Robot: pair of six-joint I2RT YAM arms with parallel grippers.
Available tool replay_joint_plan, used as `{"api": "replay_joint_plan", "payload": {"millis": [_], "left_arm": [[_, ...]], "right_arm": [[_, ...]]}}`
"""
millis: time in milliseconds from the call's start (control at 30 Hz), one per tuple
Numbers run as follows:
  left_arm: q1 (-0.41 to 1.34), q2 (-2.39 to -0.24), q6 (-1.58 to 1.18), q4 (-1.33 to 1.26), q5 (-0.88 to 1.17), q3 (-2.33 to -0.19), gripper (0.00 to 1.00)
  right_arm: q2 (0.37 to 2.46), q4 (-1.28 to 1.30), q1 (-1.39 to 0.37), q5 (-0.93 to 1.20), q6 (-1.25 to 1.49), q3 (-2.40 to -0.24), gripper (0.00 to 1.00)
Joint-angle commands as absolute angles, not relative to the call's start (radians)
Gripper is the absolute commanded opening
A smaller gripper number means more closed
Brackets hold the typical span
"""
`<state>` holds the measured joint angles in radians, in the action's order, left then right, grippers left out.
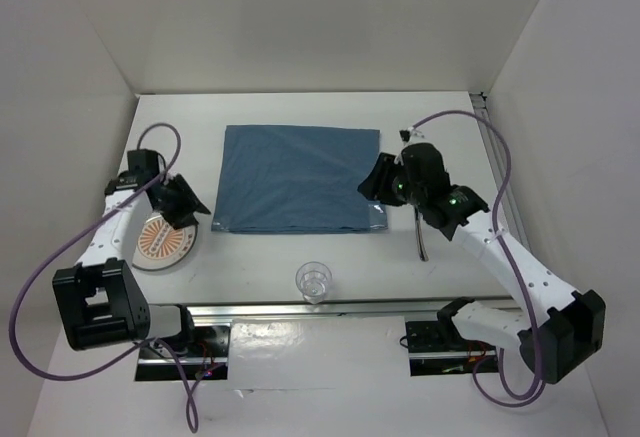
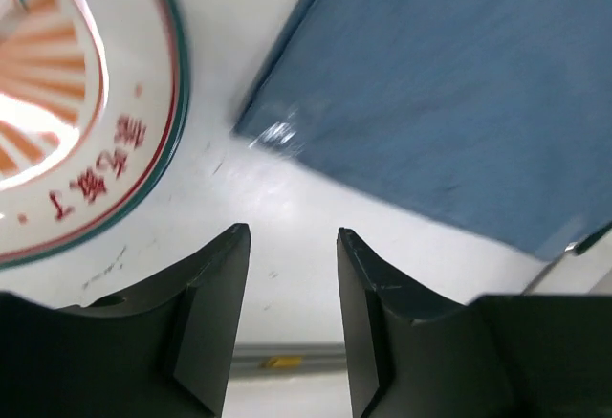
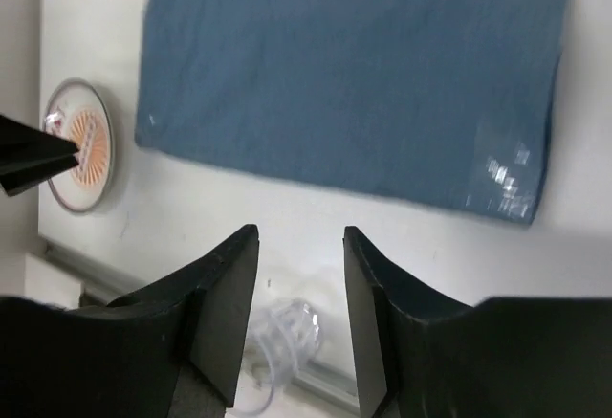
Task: Set the dinner table for one person
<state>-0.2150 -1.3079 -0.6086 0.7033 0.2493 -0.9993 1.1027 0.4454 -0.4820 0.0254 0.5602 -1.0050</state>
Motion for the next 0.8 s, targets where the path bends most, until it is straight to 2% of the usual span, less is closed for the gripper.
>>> {"api": "replay_joint_plan", "payload": {"millis": [0,33,100,167,233,467,633,767], "left_arm": [[-0.181,-1.330,-0.664,0.672,0.230,-0.888,0.55],[-0.157,-1.344,-0.682,0.658,0.230,-0.862,0.57],[-0.123,-1.377,-0.702,0.638,0.155,-0.850,0.63],[-0.100,-1.387,-0.733,0.603,0.132,-0.821,0.68],[-0.100,-1.422,-0.759,0.574,0.132,-0.802,0.68],[-0.075,-1.449,-0.885,0.439,0.063,-0.764,0.56],[-0.075,-1.519,-0.957,0.374,0.084,-0.764,0.55],[-0.075,-1.529,-0.966,0.311,0.118,-0.742,0.55]], "right_arm": [[1.080,0.479,-0.521,0.075,0.777,-0.905,0.48],[1.066,0.503,-0.522,0.066,0.842,-0.896,0.48],[1.066,0.518,-0.503,0.087,0.842,-0.884,0.61],[1.040,0.506,-0.503,0.100,0.859,-0.844,0.64],[1.031,0.492,-0.503,0.109,0.859,-0.831,0.64],[1.019,0.462,-0.503,0.144,0.859,-0.810,0.64],[1.019,0.483,-0.503,0.144,0.859,-0.801,0.64],[1.009,0.500,-0.485,0.144,0.868,-0.778,0.70]]}}
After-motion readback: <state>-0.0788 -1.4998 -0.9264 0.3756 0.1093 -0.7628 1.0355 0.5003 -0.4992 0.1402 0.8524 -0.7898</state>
